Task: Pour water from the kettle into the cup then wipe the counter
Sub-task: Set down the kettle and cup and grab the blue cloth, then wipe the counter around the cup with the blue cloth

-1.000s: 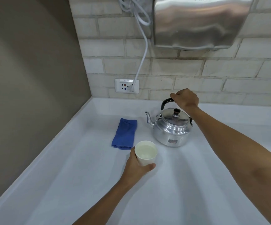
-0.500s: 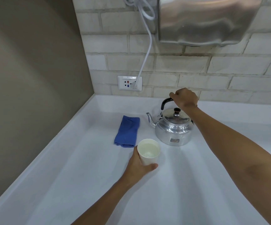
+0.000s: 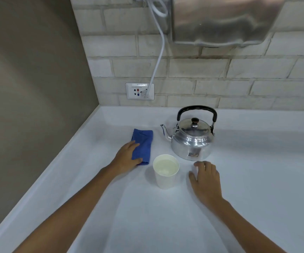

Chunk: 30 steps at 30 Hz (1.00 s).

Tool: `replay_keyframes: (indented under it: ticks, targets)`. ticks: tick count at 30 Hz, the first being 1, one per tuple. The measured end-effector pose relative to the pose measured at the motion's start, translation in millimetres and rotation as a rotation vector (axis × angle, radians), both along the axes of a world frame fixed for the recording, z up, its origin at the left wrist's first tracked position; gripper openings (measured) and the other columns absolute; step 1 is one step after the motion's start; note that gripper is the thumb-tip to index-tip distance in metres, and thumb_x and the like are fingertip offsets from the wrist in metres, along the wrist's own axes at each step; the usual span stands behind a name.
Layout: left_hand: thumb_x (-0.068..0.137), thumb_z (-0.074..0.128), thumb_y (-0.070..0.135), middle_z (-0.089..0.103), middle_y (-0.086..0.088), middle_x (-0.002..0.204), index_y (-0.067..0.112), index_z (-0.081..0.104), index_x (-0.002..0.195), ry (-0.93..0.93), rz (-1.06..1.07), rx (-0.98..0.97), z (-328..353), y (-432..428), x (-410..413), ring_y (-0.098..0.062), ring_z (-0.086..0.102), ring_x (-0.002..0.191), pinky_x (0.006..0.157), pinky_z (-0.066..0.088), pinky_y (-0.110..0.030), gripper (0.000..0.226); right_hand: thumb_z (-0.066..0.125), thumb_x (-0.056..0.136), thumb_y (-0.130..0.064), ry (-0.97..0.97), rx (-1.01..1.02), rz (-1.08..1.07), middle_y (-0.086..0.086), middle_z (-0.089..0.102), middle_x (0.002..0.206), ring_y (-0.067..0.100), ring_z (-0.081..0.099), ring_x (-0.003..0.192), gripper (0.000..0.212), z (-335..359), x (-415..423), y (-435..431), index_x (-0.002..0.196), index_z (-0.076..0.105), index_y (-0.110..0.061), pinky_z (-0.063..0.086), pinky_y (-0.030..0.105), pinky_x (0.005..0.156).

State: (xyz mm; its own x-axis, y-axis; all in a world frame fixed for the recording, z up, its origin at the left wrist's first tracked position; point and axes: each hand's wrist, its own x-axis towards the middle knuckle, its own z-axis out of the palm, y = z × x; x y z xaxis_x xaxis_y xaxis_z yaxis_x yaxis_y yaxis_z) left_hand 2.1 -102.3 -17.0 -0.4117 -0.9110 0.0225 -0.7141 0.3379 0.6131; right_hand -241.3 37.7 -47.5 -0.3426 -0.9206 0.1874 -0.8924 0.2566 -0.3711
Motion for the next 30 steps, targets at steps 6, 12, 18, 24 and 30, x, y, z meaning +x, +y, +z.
replay_keyframes:
  ticks: [6, 12, 18, 24, 30]
  targets:
    - [0.097, 0.027, 0.042, 0.005, -0.010, 0.157, 0.015, 0.009, 0.146, -0.406, 0.037, -0.140, -22, -52, -33, -0.030, 0.010, 0.143, 0.116, 0.012, -0.043, 0.059, 0.023, 0.085, -0.040, 0.196, 0.082, -0.020, 0.020, 0.060, 0.120, 0.038, 0.055, 0.109, 0.058, -5, 11, 6, 0.114, 0.057, -0.002, 0.047, 0.049, 0.093]
    - [0.096, 0.018, 0.046, 0.002, -0.010, 0.158, 0.019, 0.001, 0.147, -0.438, 0.063, -0.102, -43, -73, -48, -0.032, 0.003, 0.144, 0.116, 0.012, -0.047, 0.060, 0.014, 0.090, -0.043, 0.213, 0.139, -0.051, 0.021, 0.060, 0.123, 0.038, 0.055, 0.115, 0.065, -6, 14, 3, 0.115, 0.059, -0.004, 0.046, 0.052, 0.095]
    - [0.098, 0.020, 0.039, 0.002, -0.013, 0.157, 0.026, 0.000, 0.146, -0.557, -0.182, -0.233, -43, -41, -55, -0.037, 0.001, 0.143, 0.116, 0.013, -0.044, 0.053, 0.008, 0.083, -0.046, 0.210, 0.112, -0.024, 0.020, 0.044, 0.140, 0.035, 0.036, 0.132, 0.071, -13, 10, 1, 0.130, 0.045, -0.007, 0.029, 0.051, 0.109]
    - [0.096, 0.016, 0.046, -0.014, 0.009, 0.154, 0.040, -0.010, 0.139, -0.476, -0.385, -0.334, -49, 11, 3, -0.015, -0.020, 0.141, 0.117, -0.005, -0.034, 0.051, 0.004, 0.081, -0.049, 0.189, 0.103, -0.002, 0.017, 0.038, 0.144, 0.033, 0.029, 0.135, 0.074, -15, 6, 1, 0.133, 0.039, -0.009, 0.023, 0.049, 0.112]
    - [0.094, 0.007, 0.047, -0.016, 0.003, 0.154, 0.030, -0.006, 0.144, -0.608, -0.209, -0.338, -38, -6, 22, -0.019, -0.011, 0.144, 0.118, -0.001, -0.038, 0.055, 0.007, 0.083, -0.047, 0.212, 0.122, -0.019, 0.020, 0.041, 0.140, 0.035, 0.033, 0.131, 0.070, -15, 10, 0, 0.129, 0.041, -0.007, 0.027, 0.051, 0.109]
